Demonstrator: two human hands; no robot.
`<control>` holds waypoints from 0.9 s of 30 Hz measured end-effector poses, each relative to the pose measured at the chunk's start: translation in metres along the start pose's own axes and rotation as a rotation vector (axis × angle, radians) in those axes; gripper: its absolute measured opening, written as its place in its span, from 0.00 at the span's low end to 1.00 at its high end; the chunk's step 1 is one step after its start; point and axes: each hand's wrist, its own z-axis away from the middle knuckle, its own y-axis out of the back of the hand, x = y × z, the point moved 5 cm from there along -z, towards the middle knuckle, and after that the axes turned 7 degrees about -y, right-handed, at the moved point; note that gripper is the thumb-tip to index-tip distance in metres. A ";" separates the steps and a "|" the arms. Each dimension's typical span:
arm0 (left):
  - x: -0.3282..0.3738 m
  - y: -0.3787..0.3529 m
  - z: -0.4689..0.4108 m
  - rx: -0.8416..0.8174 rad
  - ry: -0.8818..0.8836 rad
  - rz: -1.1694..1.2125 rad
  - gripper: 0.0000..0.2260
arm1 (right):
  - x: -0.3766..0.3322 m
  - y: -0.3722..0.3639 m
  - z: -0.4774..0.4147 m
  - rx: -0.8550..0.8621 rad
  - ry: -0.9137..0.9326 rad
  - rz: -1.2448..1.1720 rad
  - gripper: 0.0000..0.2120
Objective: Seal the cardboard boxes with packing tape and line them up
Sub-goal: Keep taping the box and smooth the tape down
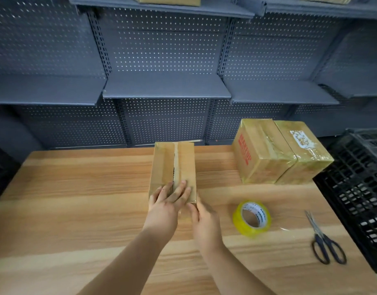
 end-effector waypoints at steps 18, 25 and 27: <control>0.070 0.011 -0.031 -0.057 0.107 0.186 0.31 | 0.077 0.082 -0.005 -0.462 -0.347 -0.180 0.26; 0.174 0.010 -0.058 0.047 -0.225 0.216 0.16 | 0.156 0.199 -0.012 -0.112 -0.511 -0.197 0.08; 0.208 -0.026 -0.069 -0.206 -0.192 0.255 0.22 | 0.175 0.216 -0.011 -0.100 -0.533 -0.165 0.06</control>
